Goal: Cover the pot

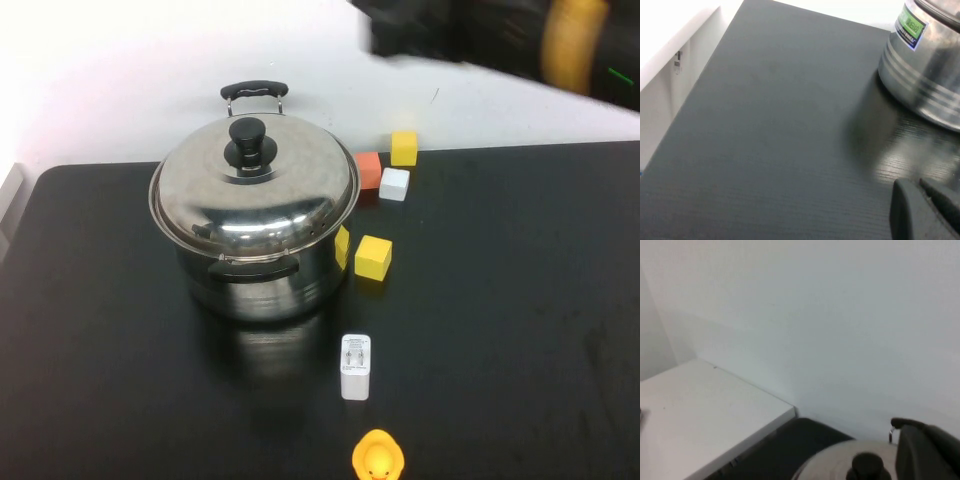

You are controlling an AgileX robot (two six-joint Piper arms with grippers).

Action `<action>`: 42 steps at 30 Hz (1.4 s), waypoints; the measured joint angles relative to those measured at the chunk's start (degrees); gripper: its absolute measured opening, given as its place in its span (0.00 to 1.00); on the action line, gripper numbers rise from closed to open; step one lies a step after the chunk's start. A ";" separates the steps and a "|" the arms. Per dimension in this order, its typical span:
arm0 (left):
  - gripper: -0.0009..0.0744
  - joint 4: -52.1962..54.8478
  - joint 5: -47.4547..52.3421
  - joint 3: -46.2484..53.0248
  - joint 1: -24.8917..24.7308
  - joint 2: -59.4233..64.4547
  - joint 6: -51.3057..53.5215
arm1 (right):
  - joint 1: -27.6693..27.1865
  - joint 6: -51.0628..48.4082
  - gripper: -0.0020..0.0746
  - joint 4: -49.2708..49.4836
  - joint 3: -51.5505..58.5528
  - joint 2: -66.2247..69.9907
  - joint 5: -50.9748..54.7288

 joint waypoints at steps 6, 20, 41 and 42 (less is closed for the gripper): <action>0.01 0.00 0.00 0.00 0.00 0.00 0.00 | 0.00 -1.65 0.03 0.00 16.55 -18.16 2.09; 0.01 0.00 0.00 0.00 0.00 0.00 0.00 | 0.00 -3.74 0.03 0.21 52.11 -53.84 9.13; 0.01 0.00 0.00 0.00 0.00 0.00 0.00 | -2.40 -115.84 0.03 109.45 60.16 -64.42 28.48; 0.01 0.00 0.00 0.00 0.00 0.00 0.00 | -4.05 -118.64 0.03 111.61 60.92 -65.43 28.37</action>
